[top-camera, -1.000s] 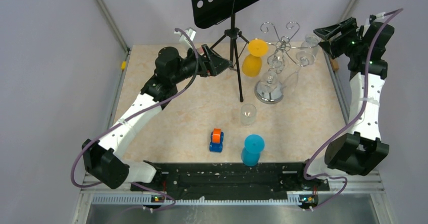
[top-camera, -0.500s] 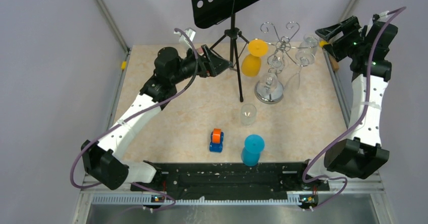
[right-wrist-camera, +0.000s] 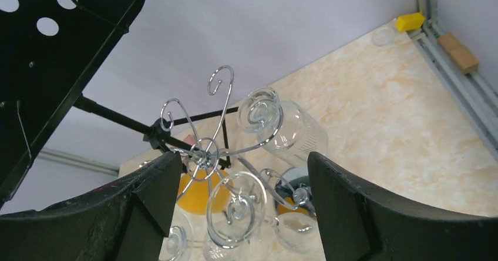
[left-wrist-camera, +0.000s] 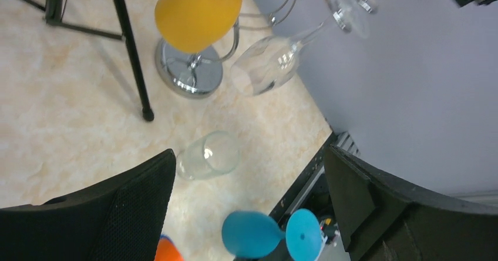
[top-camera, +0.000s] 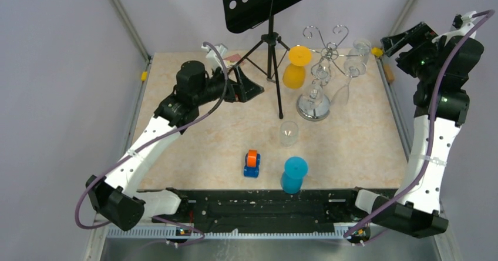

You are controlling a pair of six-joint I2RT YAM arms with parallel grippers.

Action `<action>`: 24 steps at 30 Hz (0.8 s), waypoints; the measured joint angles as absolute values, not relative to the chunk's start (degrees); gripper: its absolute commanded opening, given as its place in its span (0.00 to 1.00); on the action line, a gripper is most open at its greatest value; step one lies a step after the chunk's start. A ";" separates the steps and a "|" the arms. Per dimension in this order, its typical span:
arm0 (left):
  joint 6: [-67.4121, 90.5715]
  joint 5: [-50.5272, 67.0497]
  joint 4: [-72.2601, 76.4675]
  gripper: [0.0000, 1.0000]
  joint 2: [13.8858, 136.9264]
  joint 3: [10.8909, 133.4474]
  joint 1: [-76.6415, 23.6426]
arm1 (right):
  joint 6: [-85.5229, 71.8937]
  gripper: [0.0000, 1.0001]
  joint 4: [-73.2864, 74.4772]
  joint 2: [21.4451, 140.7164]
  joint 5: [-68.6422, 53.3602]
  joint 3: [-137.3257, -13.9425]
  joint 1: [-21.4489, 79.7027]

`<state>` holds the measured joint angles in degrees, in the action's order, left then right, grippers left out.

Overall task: Place the wine glass upside down on the wine glass rack
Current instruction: Pick up the wine glass at the center of the board.

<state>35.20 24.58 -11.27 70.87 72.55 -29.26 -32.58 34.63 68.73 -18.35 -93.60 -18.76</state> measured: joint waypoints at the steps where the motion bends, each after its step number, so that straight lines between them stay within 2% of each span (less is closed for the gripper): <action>1: 34.50 24.40 -12.95 0.99 70.74 72.40 -29.26 | -31.59 0.80 34.57 67.57 -17.89 -92.99 -18.76; 8: 30.06 20.88 -21.61 0.99 67.00 67.72 -29.23 | -25.58 0.86 37.76 61.14 -15.16 -87.57 -18.76; 11: 29.39 17.15 -23.09 0.99 63.13 63.79 -29.23 | -23.92 0.98 39.22 58.26 -13.93 -83.96 -18.76; 17: 28.47 9.26 -27.14 0.99 56.82 58.37 -29.06 | -22.06 0.99 42.44 53.06 -10.98 -78.70 -18.76; 24: 25.80 9.69 -34.50 0.98 61.63 58.35 -28.86 | -22.22 0.97 44.73 47.07 -9.72 -73.73 -18.76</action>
<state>25.80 9.69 -34.50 61.63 58.35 -28.86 -22.22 44.73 47.07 -9.72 -73.73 -18.76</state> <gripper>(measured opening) 0.985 0.983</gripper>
